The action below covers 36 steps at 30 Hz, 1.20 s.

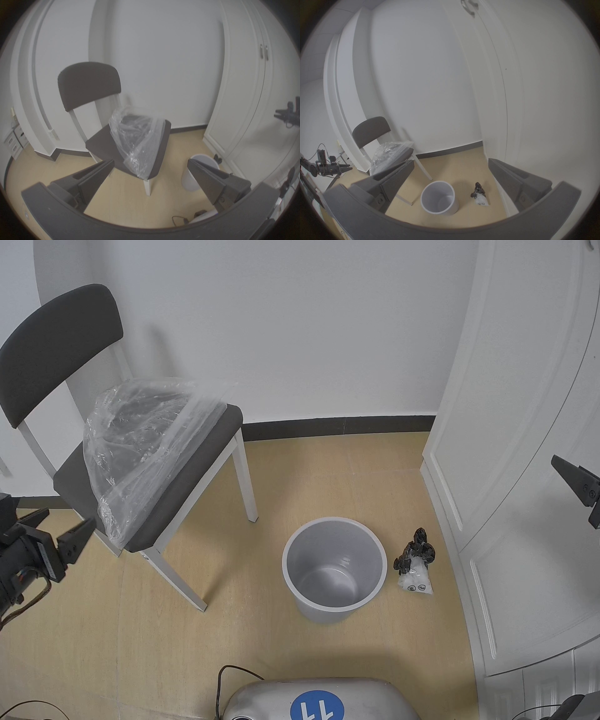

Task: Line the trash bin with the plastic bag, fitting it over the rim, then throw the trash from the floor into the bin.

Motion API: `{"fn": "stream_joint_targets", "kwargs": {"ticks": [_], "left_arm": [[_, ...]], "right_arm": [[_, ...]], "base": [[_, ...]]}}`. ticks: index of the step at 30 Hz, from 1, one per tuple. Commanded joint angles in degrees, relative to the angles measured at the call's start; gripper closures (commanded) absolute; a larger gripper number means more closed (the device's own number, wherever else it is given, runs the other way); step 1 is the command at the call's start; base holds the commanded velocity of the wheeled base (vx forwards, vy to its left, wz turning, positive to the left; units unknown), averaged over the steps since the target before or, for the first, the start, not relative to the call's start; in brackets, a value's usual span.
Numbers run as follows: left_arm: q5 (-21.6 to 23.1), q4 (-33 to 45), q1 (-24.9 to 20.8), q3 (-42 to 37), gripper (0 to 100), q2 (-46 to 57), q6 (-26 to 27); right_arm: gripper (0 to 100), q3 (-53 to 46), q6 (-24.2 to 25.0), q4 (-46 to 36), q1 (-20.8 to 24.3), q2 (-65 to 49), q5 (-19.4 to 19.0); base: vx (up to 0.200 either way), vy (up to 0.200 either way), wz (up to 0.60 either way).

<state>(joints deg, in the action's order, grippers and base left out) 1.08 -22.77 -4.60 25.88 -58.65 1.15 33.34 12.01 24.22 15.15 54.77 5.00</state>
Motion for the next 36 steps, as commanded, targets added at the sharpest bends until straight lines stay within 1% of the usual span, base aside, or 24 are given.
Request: {"fn": "stream_joint_targets", "kwargs": {"ticks": [1,3,7,8,9,10,11,12,14,15,16,17,18,23,26,32,36], "left_arm": [[-1.0,-0.34,-1.47,-0.92,0,-7.62,2.46],[-2.23,-0.69,-4.02,-1.18,0,-9.82,2.63],[-7.85,-3.86,-9.55,-1.97,0,-15.62,2.63],[-9.17,-5.27,-10.35,-2.5,0,-17.2,2.63],[-9.17,-5.27,-10.35,-2.5,0,-17.2,2.63],[-12.77,-10.27,-11.75,-4.0,0,-20.28,2.72],[-14.09,-12.47,-12.28,-4.44,0,-21.33,2.81],[-16.47,-15.9,-13.07,-4.26,0,-22.83,3.07],[-20.42,-20.82,-14.3,-2.85,0,-25.29,4.92],[-22.97,-22.67,-14.74,-1.97,0,-26.43,7.29],[-24.64,-23.9,-14.74,-1.8,0,-27.22,9.23],[-24.9,-24.07,-14.74,-1.89,0,-27.4,9.49],[-26.92,-25.13,-14.56,-1.97,0,-29.15,11.51],[-27.54,-26.45,-14.83,-1.53,0,-33.64,12.13],[-27.8,-28.73,-14.65,-1.89,0,-36.01,12.3],[-30.18,-30.23,-14.12,-1.53,0,-36.36,12.39],[-30.35,-30.23,-13.69,-1.53,0,-36.01,12.74]], "right_arm": [[0,0.06,-0.23,0.12,4.1,3.41,4.05],[0,0.15,-0.32,0.39,5.15,5.08,6.08],[0,0.32,-0.41,0.47,7.52,7.89,8.8],[0,0.41,-0.41,0.47,8.14,8.25,9.15],[0,0.41,-0.41,0.47,8.14,8.25,9.15],[0,0.32,-0.41,0.47,9.28,8.77,9.94],[0,0.23,-0.41,0.47,9.63,8.68,10.38],[0,0.23,-0.41,0.47,10.07,8.77,11.09],[0,0.32,-0.41,0.47,10.25,8.6,11.79],[0,0.32,-0.41,0.47,10.25,8.42,11.88],[0,0.32,-0.41,0.47,10.25,8.25,11.88],[0,0.32,-0.32,0.47,10.25,8.25,11.88],[0,0.23,-0.41,0.47,10.25,7.89,11.88],[0,0.32,-0.32,0.47,10.16,7.81,11.88],[0,0.23,-0.41,0.47,10.25,8.42,11.88],[0,0.23,0.03,0.47,10.16,9.48,11.79],[0,0.32,0.21,0.47,10.16,9.65,11.7]], "base": [[0.0,0.0,0.0],[0.0,0.0,0.0],[0.0,0.0,0.0],[0.0,0.0,0.0],[0.0,0.0,0.0],[0.0,0.0,0.0],[0.0,0.0,0.0],[0.0,0.0,0.0],[0.0,0.0,0.0],[0.0,0.0,0.0],[0.0,0.0,0.0],[0.0,0.0,0.0],[0.0,0.0,0.0],[0.0,0.0,0.0],[0.0,0.0,0.0],[0.0,0.0,0.0],[0.0,0.0,0.0]]}}
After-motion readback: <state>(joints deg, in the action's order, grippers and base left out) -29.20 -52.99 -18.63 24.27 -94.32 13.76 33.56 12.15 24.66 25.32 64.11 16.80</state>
